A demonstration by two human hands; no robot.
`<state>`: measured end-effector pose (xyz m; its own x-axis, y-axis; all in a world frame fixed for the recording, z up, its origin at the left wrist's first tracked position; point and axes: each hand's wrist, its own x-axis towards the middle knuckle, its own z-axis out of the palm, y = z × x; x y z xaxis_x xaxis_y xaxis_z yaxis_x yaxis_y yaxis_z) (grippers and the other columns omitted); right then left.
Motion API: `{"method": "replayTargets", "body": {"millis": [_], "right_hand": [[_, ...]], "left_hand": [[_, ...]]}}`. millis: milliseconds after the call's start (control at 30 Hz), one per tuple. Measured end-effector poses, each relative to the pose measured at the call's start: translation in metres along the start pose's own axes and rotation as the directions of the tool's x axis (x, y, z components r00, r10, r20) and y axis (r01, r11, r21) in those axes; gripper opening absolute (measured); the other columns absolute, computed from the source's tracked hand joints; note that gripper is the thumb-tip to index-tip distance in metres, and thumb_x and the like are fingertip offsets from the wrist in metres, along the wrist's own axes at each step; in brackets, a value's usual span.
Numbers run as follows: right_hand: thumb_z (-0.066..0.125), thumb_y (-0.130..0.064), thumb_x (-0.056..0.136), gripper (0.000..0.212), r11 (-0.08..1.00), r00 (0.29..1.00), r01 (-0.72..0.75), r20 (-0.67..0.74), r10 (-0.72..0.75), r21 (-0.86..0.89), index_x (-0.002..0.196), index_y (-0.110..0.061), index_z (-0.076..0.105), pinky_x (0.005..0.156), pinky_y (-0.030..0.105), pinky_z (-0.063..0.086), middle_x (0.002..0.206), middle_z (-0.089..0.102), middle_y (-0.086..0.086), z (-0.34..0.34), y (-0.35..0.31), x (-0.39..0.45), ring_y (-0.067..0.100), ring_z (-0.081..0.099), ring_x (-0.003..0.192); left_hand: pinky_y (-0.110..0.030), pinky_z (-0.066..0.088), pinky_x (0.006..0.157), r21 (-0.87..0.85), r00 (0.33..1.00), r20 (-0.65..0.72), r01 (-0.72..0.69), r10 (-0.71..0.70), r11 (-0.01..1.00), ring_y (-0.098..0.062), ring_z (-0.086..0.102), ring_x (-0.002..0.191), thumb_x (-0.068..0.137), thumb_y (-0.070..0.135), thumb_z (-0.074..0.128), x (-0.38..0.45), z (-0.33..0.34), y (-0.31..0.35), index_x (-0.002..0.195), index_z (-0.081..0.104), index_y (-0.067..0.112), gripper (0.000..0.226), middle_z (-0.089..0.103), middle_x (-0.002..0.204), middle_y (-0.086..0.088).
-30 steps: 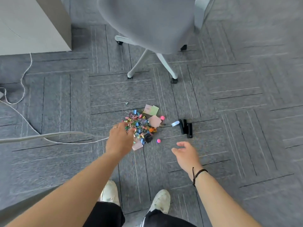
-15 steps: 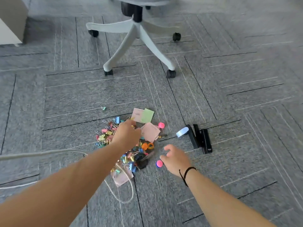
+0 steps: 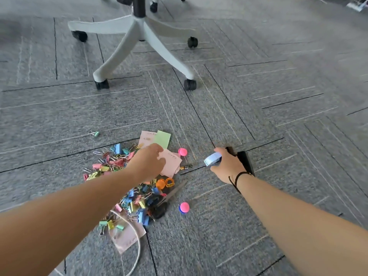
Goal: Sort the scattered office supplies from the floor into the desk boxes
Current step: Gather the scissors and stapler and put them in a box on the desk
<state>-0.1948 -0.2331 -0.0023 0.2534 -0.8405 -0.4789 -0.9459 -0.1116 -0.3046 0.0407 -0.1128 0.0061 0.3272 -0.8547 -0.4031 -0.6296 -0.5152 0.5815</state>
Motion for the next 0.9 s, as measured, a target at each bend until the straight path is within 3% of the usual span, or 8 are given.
{"method": "replayTargets", "body": {"millis": [100, 233, 333, 400, 500, 633, 733, 900], "right_hand": [[0.062, -0.030, 0.096, 0.050, 0.999, 0.998, 0.043, 0.054, -0.042, -0.001, 0.141, -0.024, 0.044, 0.074, 0.030, 0.046, 0.129, 0.058, 0.011, 0.007, -0.003, 0.008, 0.027, 0.057, 0.094], [0.056, -0.027, 0.097, 0.004, 0.995, 0.993, 0.095, -0.060, -0.097, -0.034, 0.099, -0.026, 0.059, 0.069, 0.027, 0.039, 0.114, 0.066, 0.007, 0.011, -0.020, 0.013, 0.022, 0.054, 0.085], [0.058, -0.020, 0.093, 0.005, 0.982, 0.984, 0.173, -0.055, -0.169, 0.076, 0.093, -0.023, 0.060, 0.067, 0.036, 0.052, 0.106, 0.065, 0.006, 0.012, -0.040, 0.007, 0.024, 0.063, 0.081], [0.064, -0.015, 0.088, 0.016, 0.925, 0.976, 0.202, 0.006, -0.216, 0.323, 0.100, -0.021, 0.056, 0.064, 0.040, 0.059, 0.102, 0.063, 0.007, 0.013, -0.057, -0.005, 0.023, 0.068, 0.071], [0.074, -0.014, 0.079, 0.038, 0.832, 0.951, 0.185, 0.117, -0.285, 0.522, 0.107, -0.022, 0.049, 0.055, 0.032, 0.054, 0.103, 0.067, 0.010, 0.019, -0.076, -0.024, 0.016, 0.065, 0.058], [0.083, -0.021, 0.073, 0.055, 0.851, 0.952, 0.173, 0.138, -0.274, 0.495, 0.112, -0.025, 0.044, 0.053, 0.029, 0.048, 0.095, 0.070, 0.009, 0.035, -0.090, -0.044, 0.017, 0.065, 0.062], [0.087, -0.030, 0.069, 0.060, 0.850, 0.952, 0.200, 0.109, -0.286, 0.487, 0.113, -0.028, 0.045, 0.060, 0.033, 0.048, 0.090, 0.072, 0.007, 0.038, -0.095, -0.051, 0.017, 0.065, 0.069], [0.085, -0.019, 0.077, 0.056, 0.757, 0.905, 0.158, 0.214, -0.368, 0.634, 0.119, -0.024, 0.049, 0.059, 0.028, 0.050, 0.093, 0.078, 0.007, 0.026, -0.098, -0.058, 0.015, 0.064, 0.066]], "left_hand": [[-0.031, 0.051, 0.084, -0.030, 1.000, -0.006, 0.029, -0.030, 0.999, -0.026, 0.062, 0.105, 0.100, 0.022, 0.052, -0.001, -0.006, -0.002, 0.136, 0.056, 0.017, 0.037, 0.064, 0.129, -0.006], [-0.024, 0.048, 0.077, 0.000, 0.999, 0.010, -0.032, 0.032, 0.999, -0.019, 0.064, 0.100, 0.100, 0.019, 0.049, -0.004, -0.013, -0.012, 0.124, 0.065, 0.020, 0.029, 0.066, 0.126, -0.003], [-0.022, 0.054, 0.069, -0.125, 1.000, 0.008, -0.008, 0.009, 0.992, -0.016, 0.068, 0.092, 0.100, 0.022, 0.055, -0.007, -0.015, -0.016, 0.115, 0.067, 0.022, 0.020, 0.068, 0.114, 0.002], [-0.038, 0.061, 0.081, -0.356, 0.994, 0.068, 0.106, -0.087, 0.928, -0.023, 0.071, 0.094, 0.100, 0.028, 0.059, -0.008, -0.012, -0.016, 0.111, 0.065, 0.019, 0.016, 0.070, 0.108, -0.001], [-0.046, 0.060, 0.089, -0.681, 0.933, 0.290, 0.359, -0.215, 0.638, -0.029, 0.070, 0.094, 0.102, 0.035, 0.058, -0.010, -0.010, -0.016, 0.119, 0.061, 0.014, 0.027, 0.069, 0.113, -0.011], [-0.043, 0.061, 0.073, -0.787, 0.876, 0.469, 0.472, -0.112, 0.397, -0.033, 0.069, 0.090, 0.102, 0.041, 0.054, -0.011, -0.016, -0.022, 0.122, 0.057, 0.011, 0.036, 0.066, 0.111, -0.019], [-0.047, 0.060, 0.082, -0.784, 0.855, 0.516, 0.500, -0.062, 0.367, -0.033, 0.069, 0.093, 0.097, 0.047, 0.057, -0.012, -0.017, -0.025, 0.124, 0.058, 0.014, 0.042, 0.067, 0.111, -0.018], [-0.044, 0.058, 0.075, -0.745, 0.828, 0.560, 0.521, -0.035, 0.417, -0.029, 0.068, 0.083, 0.081, 0.047, 0.073, -0.017, -0.017, -0.027, 0.128, 0.062, 0.013, 0.060, 0.067, 0.110, -0.016]]}}
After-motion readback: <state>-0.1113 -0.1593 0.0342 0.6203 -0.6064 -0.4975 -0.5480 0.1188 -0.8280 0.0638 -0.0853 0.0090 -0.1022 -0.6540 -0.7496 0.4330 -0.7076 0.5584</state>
